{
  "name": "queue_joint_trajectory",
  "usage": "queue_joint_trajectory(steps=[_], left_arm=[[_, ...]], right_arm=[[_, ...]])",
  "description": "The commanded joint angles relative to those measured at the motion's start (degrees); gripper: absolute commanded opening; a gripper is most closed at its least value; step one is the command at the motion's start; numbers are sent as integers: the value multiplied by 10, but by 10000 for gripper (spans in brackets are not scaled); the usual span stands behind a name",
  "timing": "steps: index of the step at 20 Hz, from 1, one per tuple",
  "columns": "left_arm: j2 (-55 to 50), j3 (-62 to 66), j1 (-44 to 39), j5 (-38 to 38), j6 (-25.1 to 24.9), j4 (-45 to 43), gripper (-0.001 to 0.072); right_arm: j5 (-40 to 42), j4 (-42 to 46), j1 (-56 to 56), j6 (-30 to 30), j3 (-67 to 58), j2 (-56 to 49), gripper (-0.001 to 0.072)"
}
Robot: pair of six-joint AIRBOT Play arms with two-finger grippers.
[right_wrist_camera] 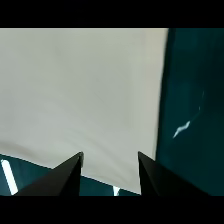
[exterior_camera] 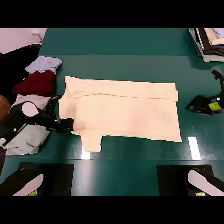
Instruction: Fold the shirts.
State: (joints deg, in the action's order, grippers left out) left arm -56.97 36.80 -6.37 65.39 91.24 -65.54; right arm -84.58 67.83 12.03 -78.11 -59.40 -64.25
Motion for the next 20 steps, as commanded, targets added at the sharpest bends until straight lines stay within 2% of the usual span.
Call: queue_joint_trajectory(steps=[1,5,9,11,12,13,14,15,16,18,20], left_arm=[[0,60,-1,54,-12,-43,25],[0,74,-1,34,-12,-43,25],[0,74,-1,26,-12,-41,25],[0,74,-1,27,-13,-41,25],[0,73,-1,28,-15,-42,25],[0,74,-1,31,-23,-42,25],[0,74,-1,39,-33,-44,25],[0,76,-1,57,-32,-53,25],[0,80,-1,81,-32,-63,24],[31,84,-1,121,-30,-87,23],[89,84,-1,170,-17,-91,23]], right_arm=[[-39,54,59,-5,45,0,509],[-20,38,106,-4,186,-30,505],[33,-38,65,9,250,-59,497],[40,-38,21,9,254,-72,427],[43,-38,1,9,254,-72,425],[49,-36,-18,9,254,-65,313],[53,-32,-31,9,254,-53,153],[53,-31,-40,9,254,-36,48],[49,-30,-43,9,254,-17,18],[22,0,-41,7,251,33,17],[-40,61,-41,-6,230,92,17]])
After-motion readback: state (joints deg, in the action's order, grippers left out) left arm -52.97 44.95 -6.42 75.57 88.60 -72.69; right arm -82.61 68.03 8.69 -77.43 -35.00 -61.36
